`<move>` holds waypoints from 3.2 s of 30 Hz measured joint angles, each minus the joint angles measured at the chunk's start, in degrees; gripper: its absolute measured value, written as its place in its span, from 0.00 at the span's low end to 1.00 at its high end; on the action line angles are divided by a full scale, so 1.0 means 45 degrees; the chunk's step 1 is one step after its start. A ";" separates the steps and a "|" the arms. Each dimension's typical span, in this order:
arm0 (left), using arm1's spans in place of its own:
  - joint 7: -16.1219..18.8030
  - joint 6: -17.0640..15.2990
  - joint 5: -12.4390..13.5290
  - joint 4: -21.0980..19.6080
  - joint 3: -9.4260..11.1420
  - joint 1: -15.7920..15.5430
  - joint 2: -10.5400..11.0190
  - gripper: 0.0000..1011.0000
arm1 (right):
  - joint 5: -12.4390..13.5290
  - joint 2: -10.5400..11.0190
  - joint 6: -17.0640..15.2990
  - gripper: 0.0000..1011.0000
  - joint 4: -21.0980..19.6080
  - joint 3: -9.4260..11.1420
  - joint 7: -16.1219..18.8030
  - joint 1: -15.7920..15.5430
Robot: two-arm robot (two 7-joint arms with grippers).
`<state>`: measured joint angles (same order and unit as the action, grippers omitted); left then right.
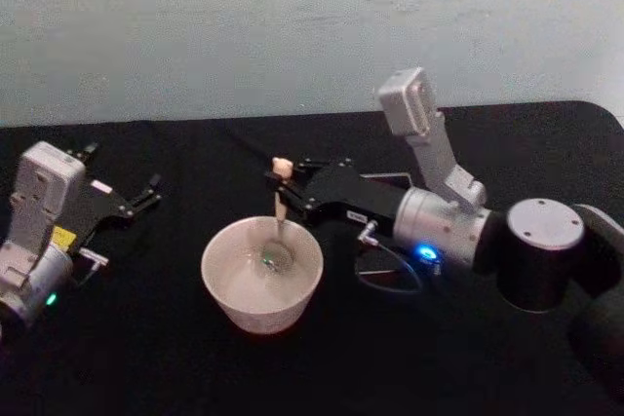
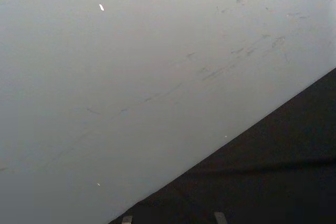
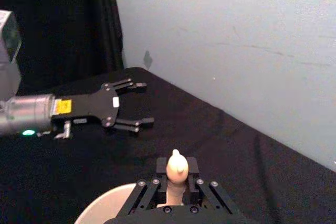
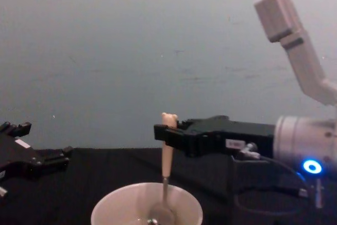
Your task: Pick up the stirring spoon with one hand, stir inside the cup, then place it back in its original position.
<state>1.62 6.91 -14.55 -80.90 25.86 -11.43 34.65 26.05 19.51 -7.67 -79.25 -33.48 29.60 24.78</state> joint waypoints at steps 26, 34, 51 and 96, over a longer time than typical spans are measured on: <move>0.0000 0.0000 0.0000 0.0001 0.0000 0.0001 0.0000 0.99 | 0.0485 0.0360 -0.0481 0.21 -0.1104 -0.0761 0.0422 -0.0592; 0.0000 0.0000 0.0000 0.0000 0.0000 0.0001 0.0000 0.99 | 0.0323 -0.0318 -0.0494 0.21 -0.0345 -0.0719 -0.0129 -0.0137; 0.0000 0.0000 0.0000 0.0000 -0.0001 0.0000 0.0000 0.99 | 0.0238 0.0107 -0.0385 0.21 -0.0038 0.0100 -0.0225 -0.0204; 0.0000 0.0000 0.0000 0.0001 0.0000 0.0000 0.0000 0.99 | 0.1955 0.0827 -0.0998 0.21 -0.1817 0.0020 -0.0409 -0.0628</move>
<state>1.62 6.91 -14.55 -80.90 25.86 -11.43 34.65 34.85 23.23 -12.16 -87.43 -33.39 27.76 21.95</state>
